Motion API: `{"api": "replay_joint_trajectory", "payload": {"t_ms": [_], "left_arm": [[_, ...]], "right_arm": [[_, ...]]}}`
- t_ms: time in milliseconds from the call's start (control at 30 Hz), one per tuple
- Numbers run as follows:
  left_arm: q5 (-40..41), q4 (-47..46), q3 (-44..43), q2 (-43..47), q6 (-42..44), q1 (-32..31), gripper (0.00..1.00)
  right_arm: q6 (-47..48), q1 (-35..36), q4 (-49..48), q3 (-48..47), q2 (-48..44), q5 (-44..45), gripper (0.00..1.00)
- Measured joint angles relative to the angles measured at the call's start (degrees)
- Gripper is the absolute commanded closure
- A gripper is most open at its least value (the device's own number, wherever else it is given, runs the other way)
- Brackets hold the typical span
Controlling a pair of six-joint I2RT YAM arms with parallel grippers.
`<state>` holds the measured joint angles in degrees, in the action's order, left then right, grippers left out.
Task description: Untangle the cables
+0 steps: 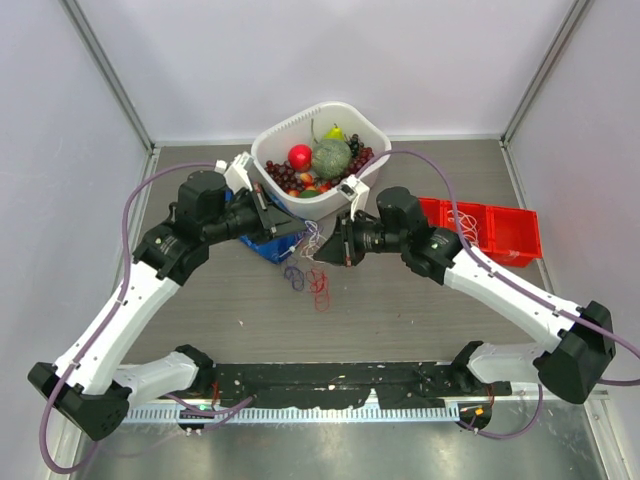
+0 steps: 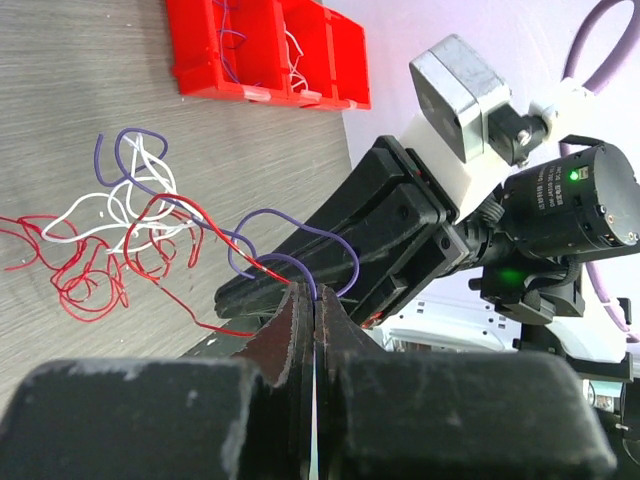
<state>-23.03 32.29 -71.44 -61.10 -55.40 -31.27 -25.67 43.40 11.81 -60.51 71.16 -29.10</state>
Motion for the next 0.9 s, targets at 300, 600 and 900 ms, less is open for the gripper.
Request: {"api": "replay_joint_trajectory", "payload": {"t_ms": [300,600,900], "left_arm": [[1.16,0.22,2.73,1.70,0.07,0.00,0.34],[-0.09,-6.64,10.62,5.55,-1.60,-0.07,0.30],[1.86,-12.04,14.86,2.69,2.45,-8.74,0.30]], "right_arm": [[-0.42,0.00,5.20,-1.55,-3.61,4.37,0.99],[-2.43,0.02,8.20,-9.92,-7.85,5.07,0.99],[-5.07,0.02,9.62,-18.78,-7.45,4.76,0.99]]}}
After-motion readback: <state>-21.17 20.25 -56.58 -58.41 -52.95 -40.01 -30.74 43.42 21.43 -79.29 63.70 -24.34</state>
